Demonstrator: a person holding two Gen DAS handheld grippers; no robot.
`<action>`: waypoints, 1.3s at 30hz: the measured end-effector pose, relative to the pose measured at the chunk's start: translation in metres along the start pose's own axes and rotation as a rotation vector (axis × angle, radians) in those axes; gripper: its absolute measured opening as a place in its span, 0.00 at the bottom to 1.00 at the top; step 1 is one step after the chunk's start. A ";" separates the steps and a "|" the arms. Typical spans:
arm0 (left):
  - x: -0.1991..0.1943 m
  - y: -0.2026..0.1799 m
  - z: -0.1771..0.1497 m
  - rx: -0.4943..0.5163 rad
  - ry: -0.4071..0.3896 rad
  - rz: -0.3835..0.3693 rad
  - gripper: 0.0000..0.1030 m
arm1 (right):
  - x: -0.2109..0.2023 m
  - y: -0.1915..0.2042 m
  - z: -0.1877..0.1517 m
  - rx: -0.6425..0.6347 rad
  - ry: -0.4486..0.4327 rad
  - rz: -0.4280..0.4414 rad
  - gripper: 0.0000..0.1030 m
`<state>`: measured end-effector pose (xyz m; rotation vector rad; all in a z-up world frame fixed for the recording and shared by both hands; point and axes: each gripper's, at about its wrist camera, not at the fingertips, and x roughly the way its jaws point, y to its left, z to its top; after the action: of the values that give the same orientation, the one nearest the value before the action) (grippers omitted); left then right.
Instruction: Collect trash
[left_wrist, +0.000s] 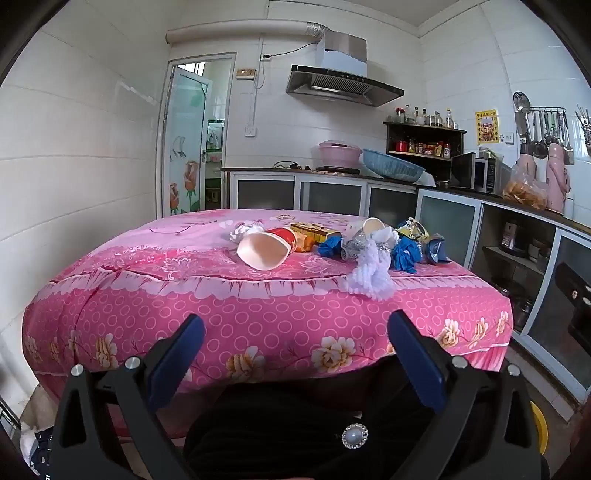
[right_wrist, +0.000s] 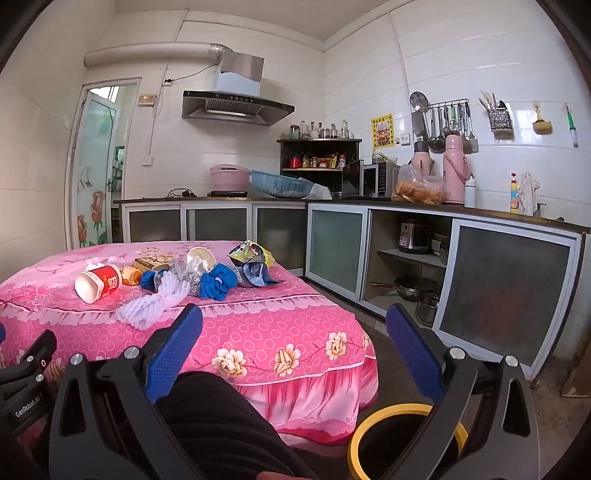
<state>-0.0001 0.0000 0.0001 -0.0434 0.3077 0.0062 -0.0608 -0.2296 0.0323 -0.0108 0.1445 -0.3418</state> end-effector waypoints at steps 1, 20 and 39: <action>0.000 0.000 0.000 -0.002 -0.005 0.001 0.93 | 0.000 0.000 0.000 -0.002 0.002 0.000 0.92; 0.000 0.000 0.000 0.003 -0.010 -0.001 0.93 | 0.002 -0.001 0.000 0.003 0.014 -0.001 0.92; -0.003 -0.002 0.002 0.003 -0.006 -0.001 0.93 | 0.006 -0.001 -0.005 0.006 0.019 -0.001 0.92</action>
<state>-0.0026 -0.0020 0.0029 -0.0409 0.3016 0.0045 -0.0560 -0.2324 0.0267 -0.0014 0.1621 -0.3431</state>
